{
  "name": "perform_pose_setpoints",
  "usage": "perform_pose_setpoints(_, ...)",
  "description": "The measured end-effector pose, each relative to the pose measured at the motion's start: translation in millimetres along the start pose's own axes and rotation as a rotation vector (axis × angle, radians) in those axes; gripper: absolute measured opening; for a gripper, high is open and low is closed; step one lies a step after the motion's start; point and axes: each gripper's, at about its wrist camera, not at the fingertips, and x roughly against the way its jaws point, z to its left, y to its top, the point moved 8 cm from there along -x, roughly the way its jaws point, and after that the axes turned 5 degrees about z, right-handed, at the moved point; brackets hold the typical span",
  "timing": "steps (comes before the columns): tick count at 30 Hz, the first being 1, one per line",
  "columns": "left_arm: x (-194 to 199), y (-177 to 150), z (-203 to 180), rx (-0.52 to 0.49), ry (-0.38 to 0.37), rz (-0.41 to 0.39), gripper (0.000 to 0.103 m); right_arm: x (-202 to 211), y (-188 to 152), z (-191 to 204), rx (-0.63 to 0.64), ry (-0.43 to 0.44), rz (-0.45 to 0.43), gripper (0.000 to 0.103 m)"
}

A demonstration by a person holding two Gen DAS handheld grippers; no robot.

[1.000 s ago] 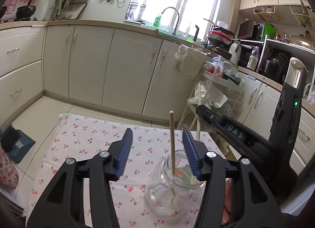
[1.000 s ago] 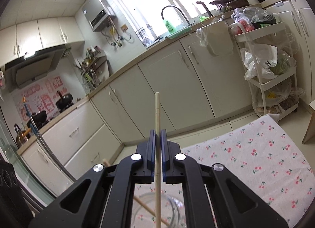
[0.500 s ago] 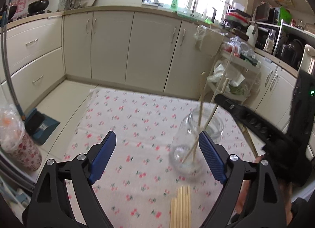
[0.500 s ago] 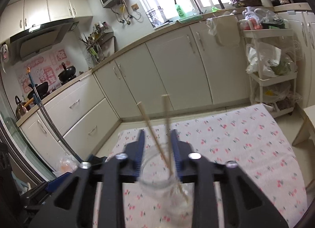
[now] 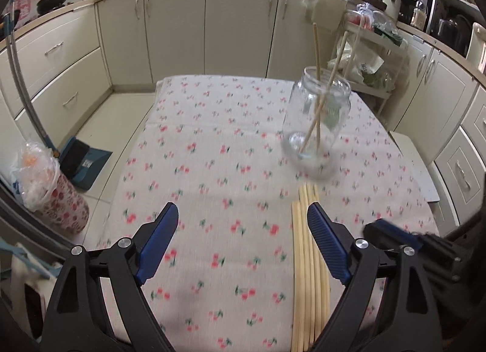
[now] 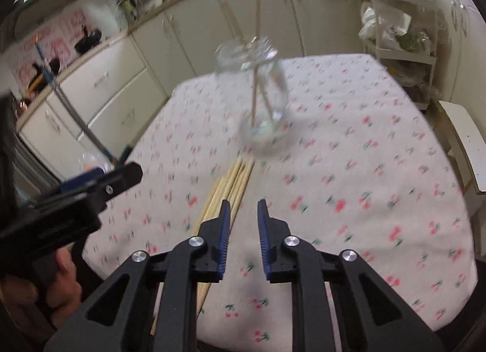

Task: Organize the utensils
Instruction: 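Grasp a loose chopstick with the right gripper while the left gripper grasps another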

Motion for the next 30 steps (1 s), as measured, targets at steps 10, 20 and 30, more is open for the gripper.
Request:
perform_pose_setpoints(10, 6.0, -28.9, 16.8, 0.036, 0.006, 0.048, 0.083, -35.1, -4.2, 11.9, 0.047, -0.071, 0.054, 0.017)
perform_pose_setpoints(20, -9.5, -36.3, 5.6, 0.005, 0.005, 0.089, 0.083, -48.4, -2.5, 7.7, 0.103, -0.135, 0.079, 0.012)
perform_pose_setpoints(30, -44.0, -32.1, -15.3, -0.076, 0.027, 0.143, 0.083, -32.7, -2.2, -31.5, 0.080, -0.187, 0.088, 0.011)
